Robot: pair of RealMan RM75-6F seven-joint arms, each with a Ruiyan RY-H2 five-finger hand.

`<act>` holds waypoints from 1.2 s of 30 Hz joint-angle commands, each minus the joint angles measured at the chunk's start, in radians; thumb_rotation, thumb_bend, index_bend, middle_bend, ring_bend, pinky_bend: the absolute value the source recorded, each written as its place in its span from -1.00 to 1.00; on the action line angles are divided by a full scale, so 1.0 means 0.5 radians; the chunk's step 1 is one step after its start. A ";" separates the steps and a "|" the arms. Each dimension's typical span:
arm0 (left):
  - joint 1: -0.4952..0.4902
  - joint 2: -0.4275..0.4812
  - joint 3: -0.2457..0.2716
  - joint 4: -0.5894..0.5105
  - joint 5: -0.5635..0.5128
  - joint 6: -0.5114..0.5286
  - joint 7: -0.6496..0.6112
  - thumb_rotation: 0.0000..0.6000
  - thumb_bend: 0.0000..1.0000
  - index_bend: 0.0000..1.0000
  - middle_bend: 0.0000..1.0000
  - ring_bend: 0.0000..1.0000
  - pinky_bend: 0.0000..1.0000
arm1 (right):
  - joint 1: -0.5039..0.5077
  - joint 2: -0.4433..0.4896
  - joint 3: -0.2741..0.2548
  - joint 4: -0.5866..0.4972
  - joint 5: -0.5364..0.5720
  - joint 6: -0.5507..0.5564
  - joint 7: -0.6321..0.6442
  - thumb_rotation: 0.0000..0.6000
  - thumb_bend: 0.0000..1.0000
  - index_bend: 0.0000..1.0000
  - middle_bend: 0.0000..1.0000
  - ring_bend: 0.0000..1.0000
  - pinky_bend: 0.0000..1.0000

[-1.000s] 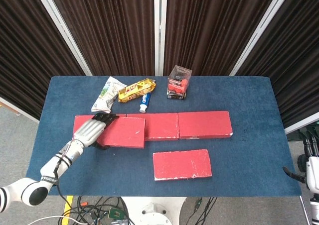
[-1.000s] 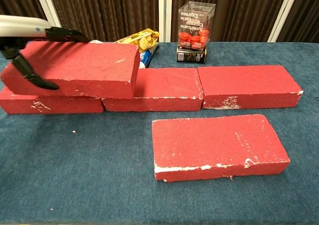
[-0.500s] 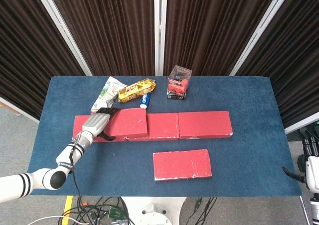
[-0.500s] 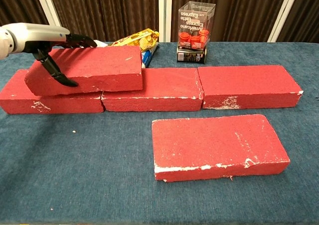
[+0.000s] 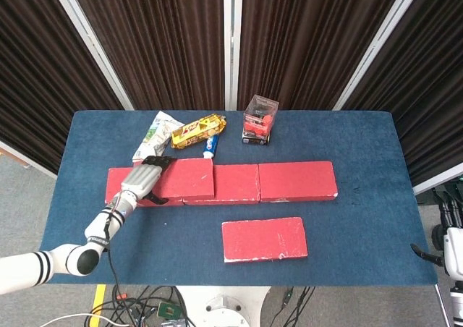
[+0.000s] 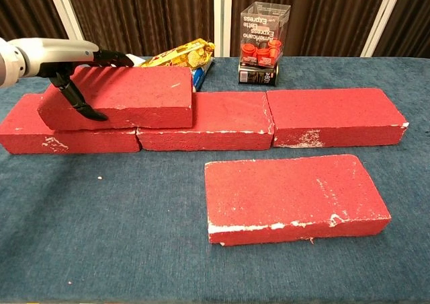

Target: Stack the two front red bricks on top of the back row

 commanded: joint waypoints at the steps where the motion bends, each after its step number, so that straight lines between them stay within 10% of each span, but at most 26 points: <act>1: 0.003 0.014 -0.011 0.019 0.046 -0.029 -0.054 1.00 -0.58 -1.00 -0.83 -0.80 -1.00 | -0.001 0.003 0.000 -0.001 0.002 0.000 -0.003 1.00 -1.00 -1.00 -1.00 -1.00 -1.00; 36: -0.052 -0.016 0.020 0.007 -0.043 -0.042 -0.040 1.00 -0.62 -1.00 -0.83 -0.80 -1.00 | 0.012 -0.011 -0.011 0.018 0.014 -0.046 -0.018 1.00 -1.00 -1.00 -1.00 -1.00 -1.00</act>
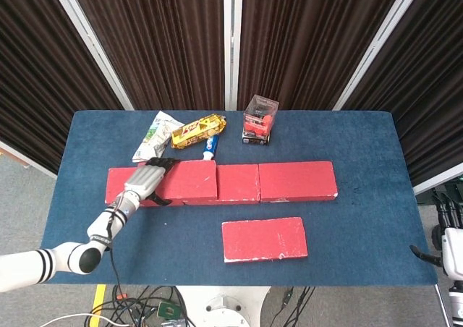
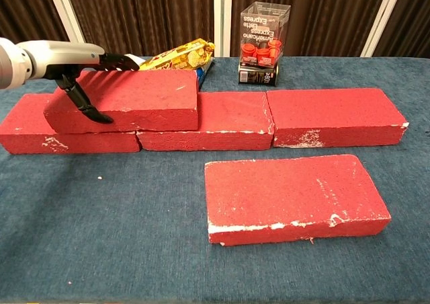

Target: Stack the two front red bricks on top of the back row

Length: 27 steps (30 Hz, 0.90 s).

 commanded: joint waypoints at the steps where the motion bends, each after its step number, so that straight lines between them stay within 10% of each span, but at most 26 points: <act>1: -0.004 -0.006 0.001 0.007 -0.006 -0.002 0.001 1.00 -0.62 -1.00 -0.83 -0.80 -1.00 | 0.000 0.000 -0.001 -0.001 -0.001 -0.001 -0.001 1.00 -1.00 -1.00 -1.00 -1.00 -1.00; 27: -0.009 -0.033 0.004 0.078 0.053 -0.042 -0.069 1.00 -0.62 -1.00 -0.83 -0.84 -1.00 | 0.002 -0.006 -0.001 0.011 0.014 -0.016 0.004 1.00 -1.00 -1.00 -1.00 -1.00 -1.00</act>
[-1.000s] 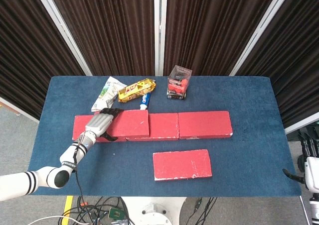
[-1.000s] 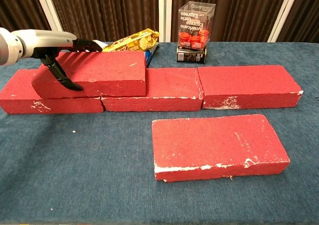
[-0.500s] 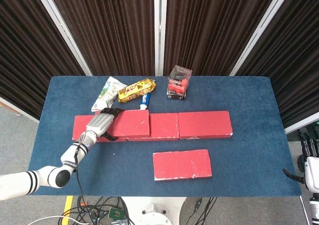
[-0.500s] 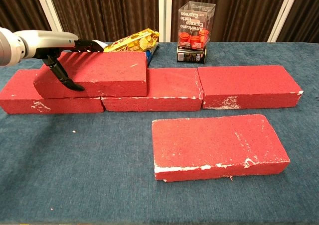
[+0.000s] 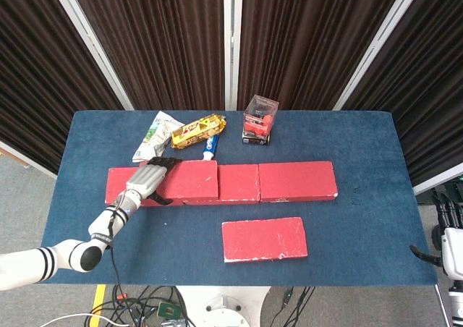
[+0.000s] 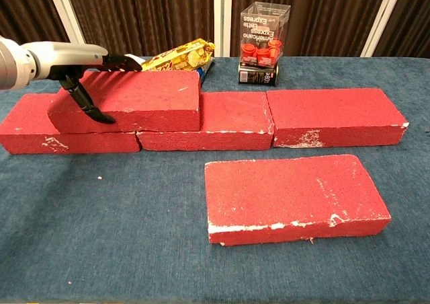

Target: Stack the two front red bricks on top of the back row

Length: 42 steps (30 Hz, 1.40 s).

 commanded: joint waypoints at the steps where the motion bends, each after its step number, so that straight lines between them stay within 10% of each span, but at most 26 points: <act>1: 0.002 -0.010 0.001 0.009 -0.006 0.005 -0.002 1.00 -0.62 -1.00 -0.83 -0.84 -1.00 | 0.000 0.000 0.000 0.000 0.000 0.001 -0.001 1.00 -1.00 -1.00 -1.00 -1.00 -1.00; 42: 0.003 -0.030 0.001 0.080 0.088 -0.045 -0.079 1.00 -0.62 -1.00 -0.83 -0.89 -1.00 | 0.005 0.000 -0.005 -0.003 0.010 -0.023 -0.010 1.00 -1.00 -1.00 -1.00 -1.00 -1.00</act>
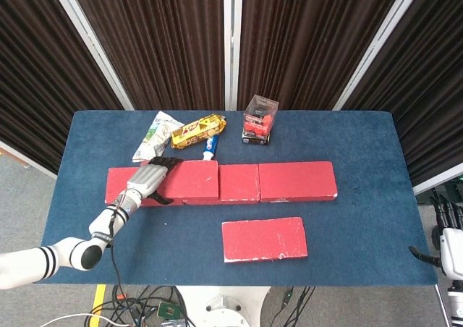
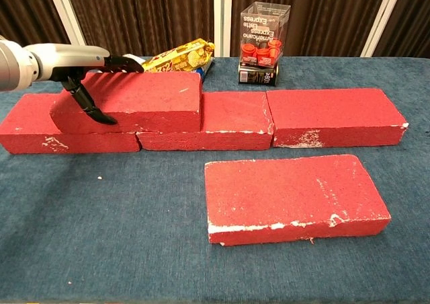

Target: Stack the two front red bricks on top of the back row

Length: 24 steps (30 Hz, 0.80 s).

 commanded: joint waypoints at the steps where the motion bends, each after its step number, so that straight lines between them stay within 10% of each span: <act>1: 0.001 -0.002 0.000 0.005 0.004 -0.007 -0.010 1.00 -0.62 -1.00 -0.83 -0.89 -1.00 | 0.000 0.001 0.000 -0.001 0.000 0.000 0.001 1.00 -1.00 -1.00 -1.00 -1.00 -1.00; 24: -0.021 0.005 -0.012 0.043 0.068 -0.072 -0.063 1.00 -0.62 -1.00 -0.84 -0.93 -1.00 | 0.004 0.000 -0.003 0.001 0.006 -0.013 -0.004 1.00 -1.00 -1.00 -1.00 -1.00 -1.00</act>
